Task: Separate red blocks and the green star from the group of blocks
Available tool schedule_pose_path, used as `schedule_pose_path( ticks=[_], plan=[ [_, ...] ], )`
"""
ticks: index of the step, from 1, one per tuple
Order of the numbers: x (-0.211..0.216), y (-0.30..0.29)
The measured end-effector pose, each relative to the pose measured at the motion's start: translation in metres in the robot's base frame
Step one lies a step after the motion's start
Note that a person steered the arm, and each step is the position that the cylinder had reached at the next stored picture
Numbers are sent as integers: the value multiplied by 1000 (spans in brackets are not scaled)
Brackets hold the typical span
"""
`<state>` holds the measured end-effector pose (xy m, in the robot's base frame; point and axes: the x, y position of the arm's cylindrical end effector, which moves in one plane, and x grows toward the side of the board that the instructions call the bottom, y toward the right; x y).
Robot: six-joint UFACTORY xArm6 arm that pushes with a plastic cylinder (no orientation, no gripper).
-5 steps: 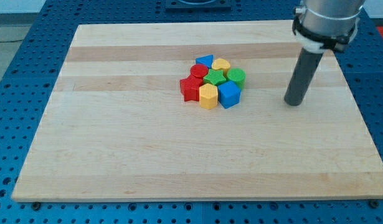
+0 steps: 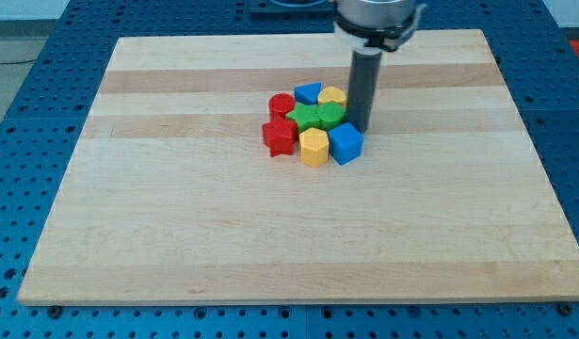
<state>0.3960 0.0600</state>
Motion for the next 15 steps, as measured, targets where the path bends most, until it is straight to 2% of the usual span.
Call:
schedule_pose_path(
  ticks=[6, 9, 12, 14, 15],
  plan=[
    [-11, -145],
    [-9, -158],
    [-35, -236],
    [-46, -238],
    [-66, -241]
  ],
)
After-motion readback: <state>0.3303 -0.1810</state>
